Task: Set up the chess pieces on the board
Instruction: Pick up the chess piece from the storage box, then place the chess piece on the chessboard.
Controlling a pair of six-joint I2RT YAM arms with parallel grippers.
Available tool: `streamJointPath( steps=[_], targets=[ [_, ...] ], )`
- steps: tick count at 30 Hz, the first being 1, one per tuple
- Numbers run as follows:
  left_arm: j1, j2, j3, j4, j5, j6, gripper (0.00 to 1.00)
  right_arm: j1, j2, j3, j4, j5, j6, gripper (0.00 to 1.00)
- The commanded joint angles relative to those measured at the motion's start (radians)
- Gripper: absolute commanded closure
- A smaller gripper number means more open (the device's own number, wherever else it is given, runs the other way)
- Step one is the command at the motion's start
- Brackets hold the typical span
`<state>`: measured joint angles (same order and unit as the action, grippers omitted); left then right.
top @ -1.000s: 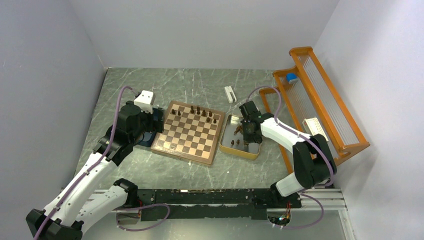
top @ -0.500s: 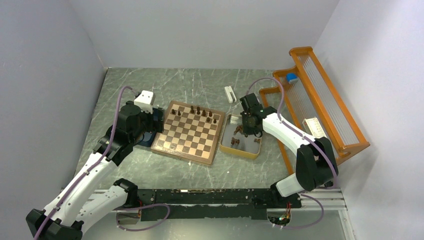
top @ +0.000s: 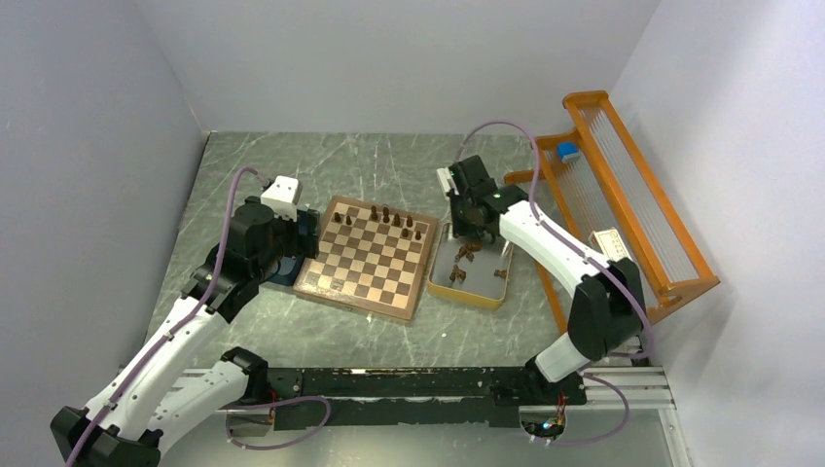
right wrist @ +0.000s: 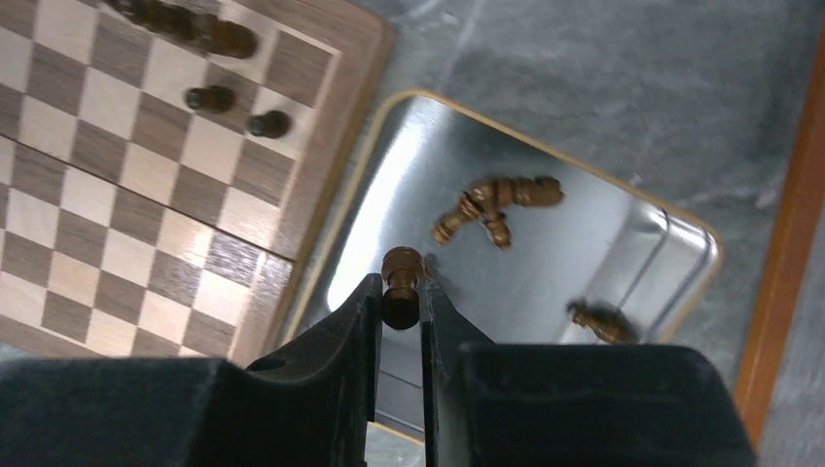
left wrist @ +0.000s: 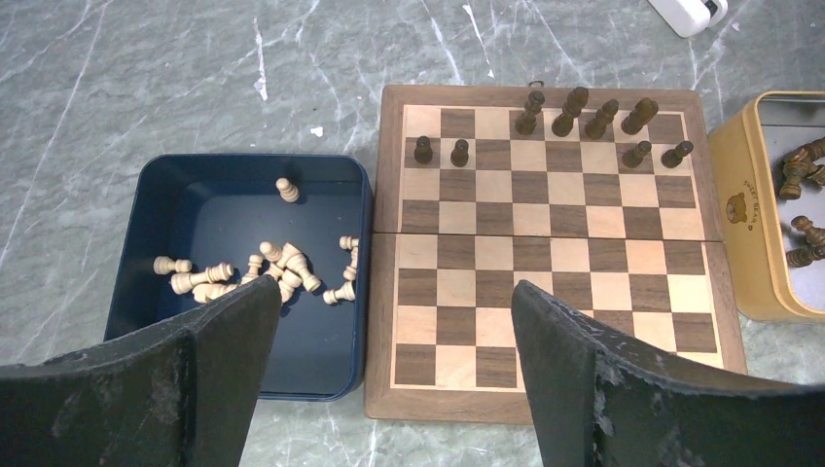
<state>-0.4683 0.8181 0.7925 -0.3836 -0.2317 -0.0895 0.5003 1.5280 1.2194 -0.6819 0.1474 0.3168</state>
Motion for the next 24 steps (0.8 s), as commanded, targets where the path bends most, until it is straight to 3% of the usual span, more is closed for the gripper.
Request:
streamJointPath(
  steps=[1,13,24],
  targets=[
    [-0.003,-0.002,-0.001,0.041,0.008,0.011,0.08,0.051,0.088,0.093,0.01,0.023,-0.017,0.86],
    [-0.003,-0.008,-0.001,0.039,0.005,0.01,0.08,0.109,0.367,0.327,0.027,0.098,-0.051,0.84],
    [-0.004,-0.013,-0.002,0.041,0.008,0.01,0.07,0.134,0.488,0.412,0.037,0.119,-0.045,0.82]
  ],
)
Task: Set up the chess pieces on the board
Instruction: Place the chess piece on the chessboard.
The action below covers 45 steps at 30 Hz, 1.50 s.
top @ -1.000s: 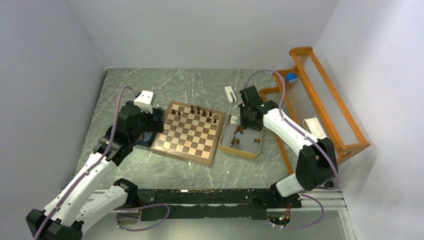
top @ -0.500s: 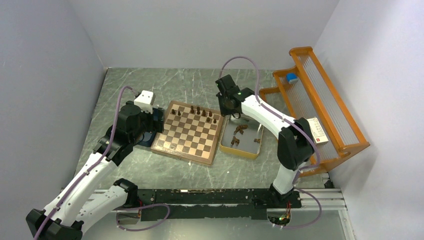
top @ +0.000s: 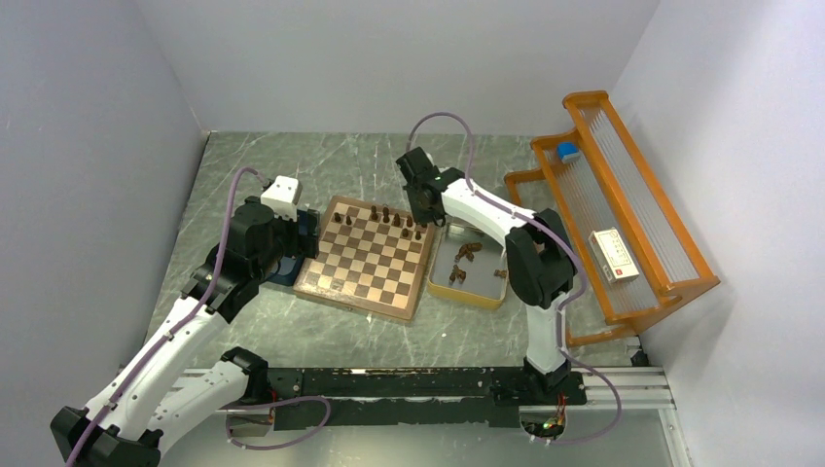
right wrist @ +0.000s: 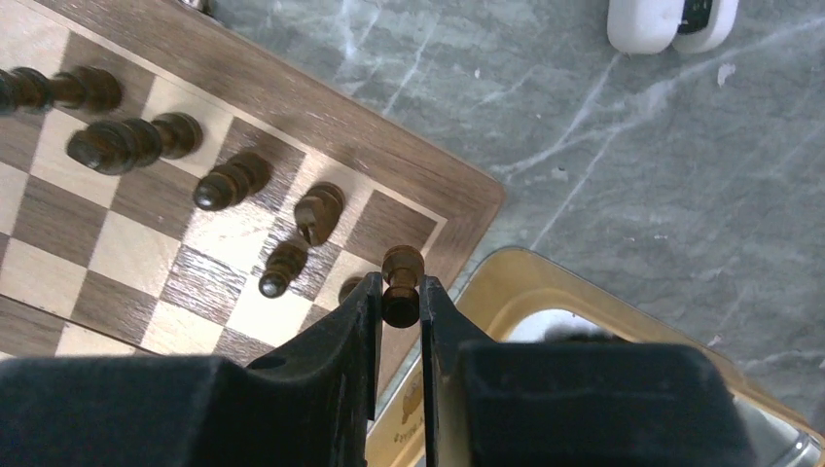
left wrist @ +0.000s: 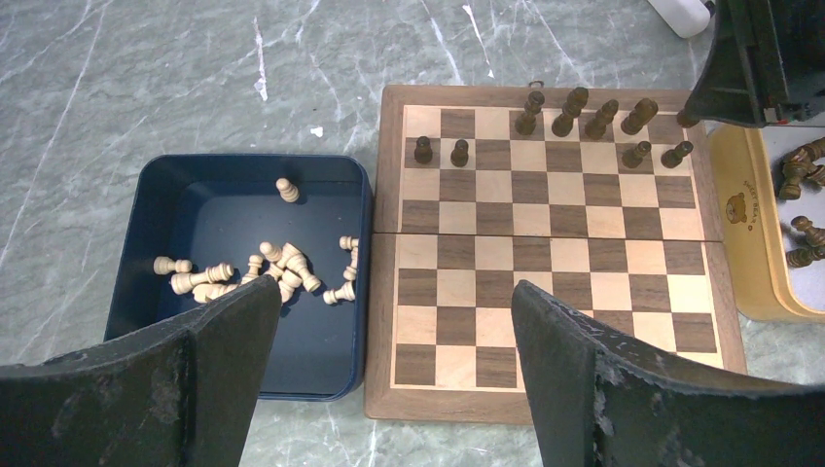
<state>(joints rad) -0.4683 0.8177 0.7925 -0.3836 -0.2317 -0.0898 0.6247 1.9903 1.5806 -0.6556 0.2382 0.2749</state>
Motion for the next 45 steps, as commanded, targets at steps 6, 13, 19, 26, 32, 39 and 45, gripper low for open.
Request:
streamJointPath(
  steps=[6,13,19,26,32,39,45],
  targets=[
    [-0.002,-0.015,-0.003,0.039,0.006,0.012,0.07,0.013,0.061,0.071,0.002,0.025,0.007,0.82],
    [-0.003,-0.014,-0.003,0.04,0.004,0.012,0.07,0.013,0.088,0.097,-0.011,0.021,0.012,0.81],
    [-0.003,-0.011,-0.002,0.039,0.001,0.012,0.07,0.013,0.104,0.103,-0.02,0.013,0.012,0.79],
    [-0.003,-0.01,-0.001,0.041,0.001,0.012,0.07,0.013,0.107,0.105,-0.047,0.015,0.021,0.79],
    [-0.003,-0.009,-0.001,0.041,0.002,0.012,0.07,0.013,0.106,0.111,-0.059,0.011,0.021,0.79],
    [-0.004,-0.011,-0.001,0.04,-0.001,0.012,0.07,0.013,0.125,0.123,-0.055,-0.002,0.021,0.73],
    [-0.003,-0.011,-0.001,0.04,0.0,0.011,0.07,0.013,0.128,0.137,-0.055,0.0,0.017,0.71]
  ],
)
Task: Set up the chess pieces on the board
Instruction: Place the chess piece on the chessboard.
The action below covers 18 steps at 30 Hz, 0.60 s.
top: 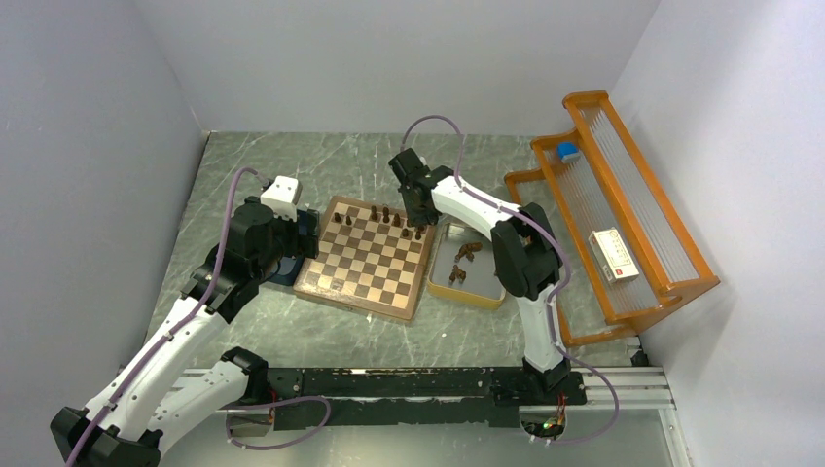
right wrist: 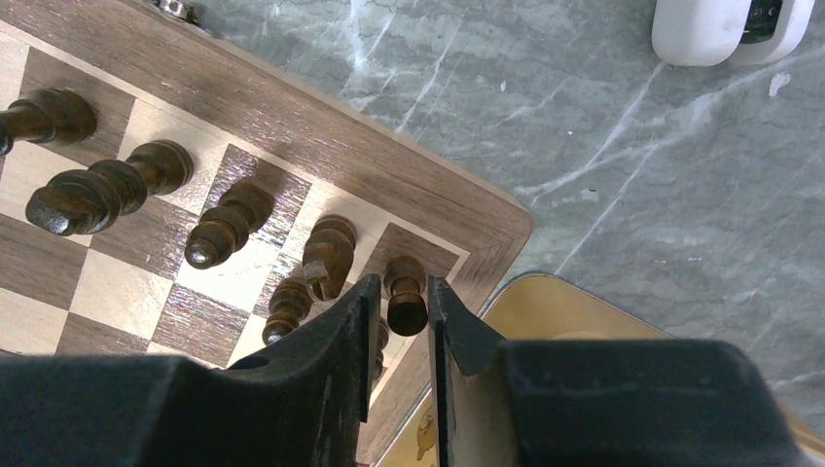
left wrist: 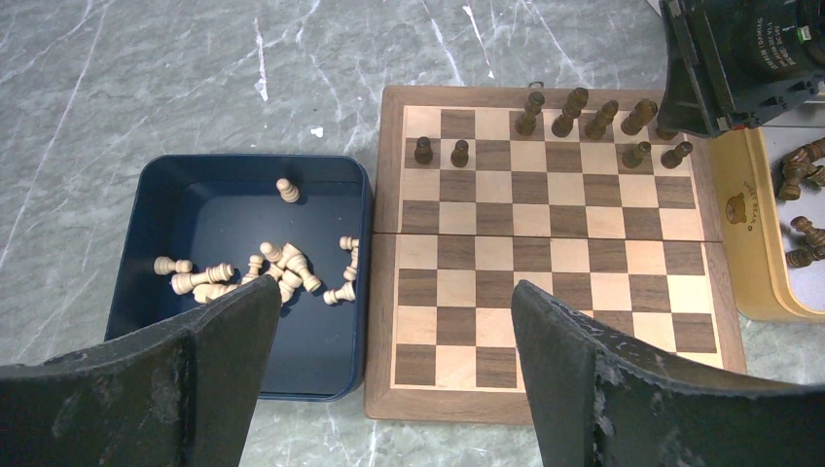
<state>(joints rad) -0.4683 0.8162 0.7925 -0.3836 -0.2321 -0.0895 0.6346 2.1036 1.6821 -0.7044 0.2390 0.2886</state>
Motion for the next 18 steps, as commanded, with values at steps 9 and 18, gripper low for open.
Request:
streamJointPath(
  steps=[9,18],
  targets=[
    [-0.002,-0.01,-0.001,0.039,-0.001,0.011,0.07,0.001,-0.02,0.063,-0.016,0.037,0.002,0.7],
    [-0.003,-0.004,-0.001,0.04,-0.019,-0.003,0.04,0.001,-0.151,0.023,-0.003,0.052,0.025,0.67]
  ],
)
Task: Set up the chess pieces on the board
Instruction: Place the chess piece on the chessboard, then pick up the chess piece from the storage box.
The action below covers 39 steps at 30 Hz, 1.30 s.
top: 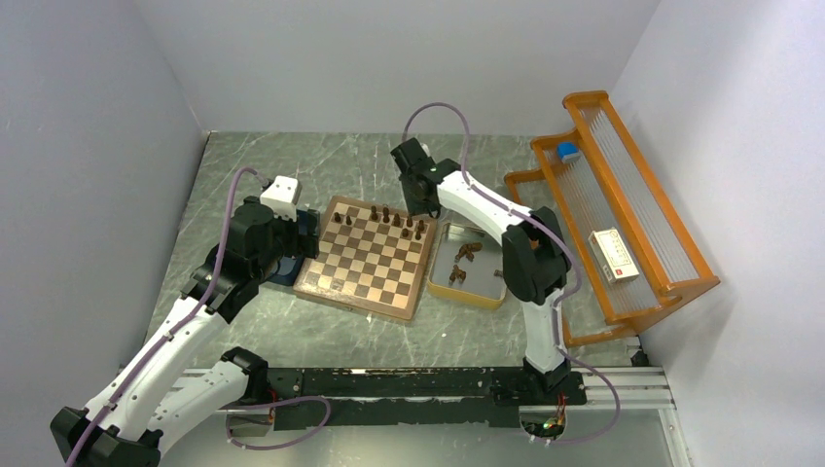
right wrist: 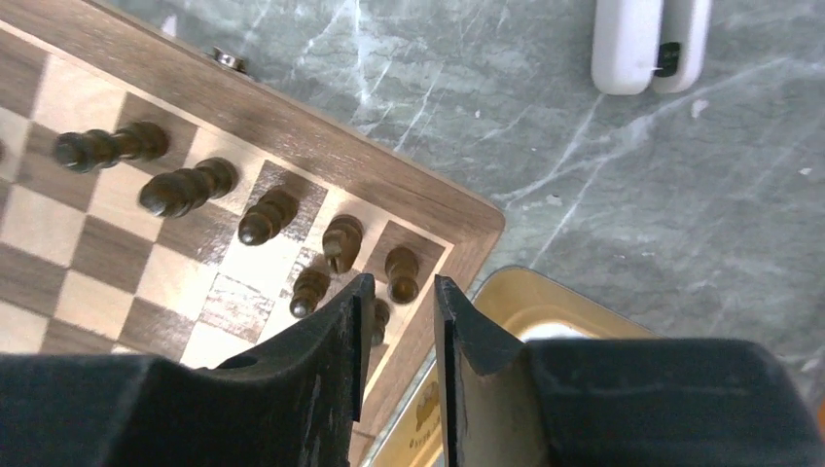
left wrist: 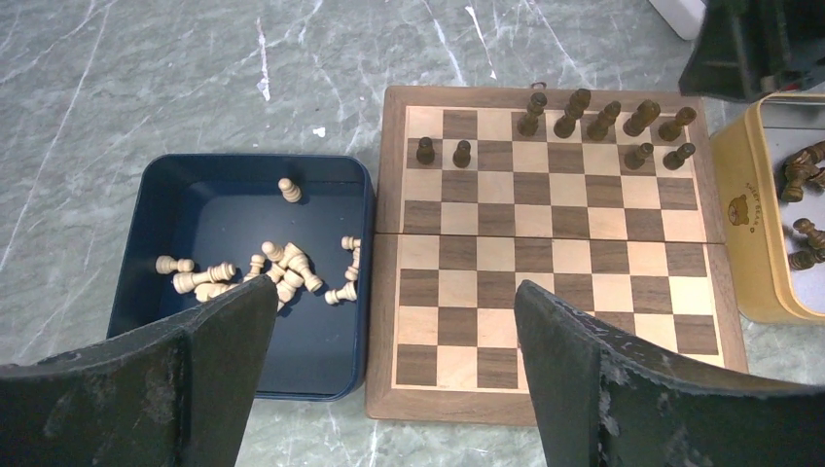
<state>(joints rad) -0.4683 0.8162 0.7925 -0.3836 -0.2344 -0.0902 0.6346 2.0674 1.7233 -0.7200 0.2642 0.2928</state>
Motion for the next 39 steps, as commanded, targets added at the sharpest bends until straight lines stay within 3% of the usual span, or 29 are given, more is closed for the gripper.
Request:
streamJointPath(
  steps=[1,11,19,28,39],
  targets=[
    [-0.003,0.0,-0.001,0.042,-0.015,-0.004,0.03,0.0,-0.145,-0.042,0.022,0.031,0.025,0.66],
    [-0.003,0.058,-0.006,0.034,0.028,-0.015,0.02,-0.01,-0.45,-0.393,0.087,0.088,0.056,0.66],
    [-0.002,0.065,-0.015,0.052,0.084,-0.003,0.02,-0.036,-0.574,-0.612,0.071,0.087,0.07,0.68],
    [-0.003,0.062,-0.016,0.054,0.091,0.001,0.05,-0.079,-0.572,-0.771,0.167,0.004,0.065,0.66],
    [-0.003,0.058,-0.016,0.052,0.076,0.003,0.06,-0.087,-0.497,-0.786,0.234,-0.035,0.05,0.66]
  ],
)
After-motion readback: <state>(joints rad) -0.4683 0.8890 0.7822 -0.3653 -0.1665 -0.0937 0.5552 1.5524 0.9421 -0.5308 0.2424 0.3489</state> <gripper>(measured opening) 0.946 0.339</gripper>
